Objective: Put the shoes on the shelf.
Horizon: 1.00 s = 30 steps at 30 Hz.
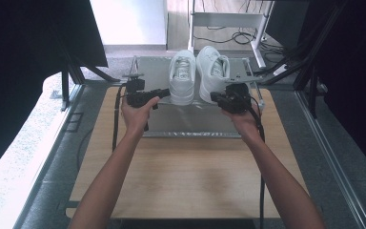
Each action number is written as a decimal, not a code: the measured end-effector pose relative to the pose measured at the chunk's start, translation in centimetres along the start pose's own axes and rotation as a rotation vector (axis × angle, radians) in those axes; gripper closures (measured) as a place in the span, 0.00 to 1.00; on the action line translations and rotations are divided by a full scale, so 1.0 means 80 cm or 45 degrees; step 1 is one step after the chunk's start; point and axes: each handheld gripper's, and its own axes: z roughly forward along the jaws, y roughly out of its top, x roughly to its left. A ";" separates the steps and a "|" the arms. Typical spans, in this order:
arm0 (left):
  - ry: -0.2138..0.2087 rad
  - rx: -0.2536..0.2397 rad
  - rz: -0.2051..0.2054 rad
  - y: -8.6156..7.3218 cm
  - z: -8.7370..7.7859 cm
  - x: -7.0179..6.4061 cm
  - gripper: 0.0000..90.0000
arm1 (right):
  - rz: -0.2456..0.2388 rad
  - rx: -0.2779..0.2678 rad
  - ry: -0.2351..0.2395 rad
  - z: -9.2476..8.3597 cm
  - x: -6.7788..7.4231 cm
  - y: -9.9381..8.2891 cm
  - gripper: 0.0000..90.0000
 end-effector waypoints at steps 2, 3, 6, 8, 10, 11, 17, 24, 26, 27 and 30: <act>0.000 0.000 0.004 0.000 0.000 0.000 0.62 | -0.014 0.001 -0.015 -0.002 0.000 0.000 1.00; -0.001 0.001 0.004 0.000 0.000 0.001 0.62 | -0.005 -0.013 -0.012 -0.005 -0.001 0.001 1.00; -0.012 0.000 0.004 0.000 -0.001 0.003 0.60 | 0.007 -0.087 0.022 -0.020 -0.006 0.002 1.00; -0.010 -0.001 0.007 0.000 -0.001 0.004 0.60 | 0.029 -0.140 -0.008 -0.035 -0.017 0.003 1.00; 0.000 -0.004 0.010 0.001 -0.001 0.004 0.60 | 0.069 -0.158 -0.051 -0.044 -0.031 0.001 1.00; 0.004 -0.006 0.008 0.001 -0.001 0.004 0.60 | 0.094 -0.156 -0.072 -0.046 -0.039 0.000 1.00; 0.007 -0.009 0.012 0.001 0.001 0.002 0.61 | 0.201 -0.060 -0.186 -0.019 -0.076 -0.010 0.99; -0.017 -0.023 0.015 0.000 0.001 0.002 0.65 | 0.256 -0.004 -0.246 0.031 -0.082 -0.007 0.99; -0.029 -0.036 0.019 0.000 0.001 0.000 0.67 | 0.271 -0.009 -0.243 0.034 -0.082 -0.005 1.00; -0.038 -0.040 0.022 0.001 0.002 -0.003 0.68 | 0.269 -0.012 -0.245 0.034 -0.082 -0.004 1.00; -0.055 -0.039 0.023 0.002 0.005 -0.007 0.68 | 0.260 -0.013 -0.231 0.031 -0.077 -0.003 1.00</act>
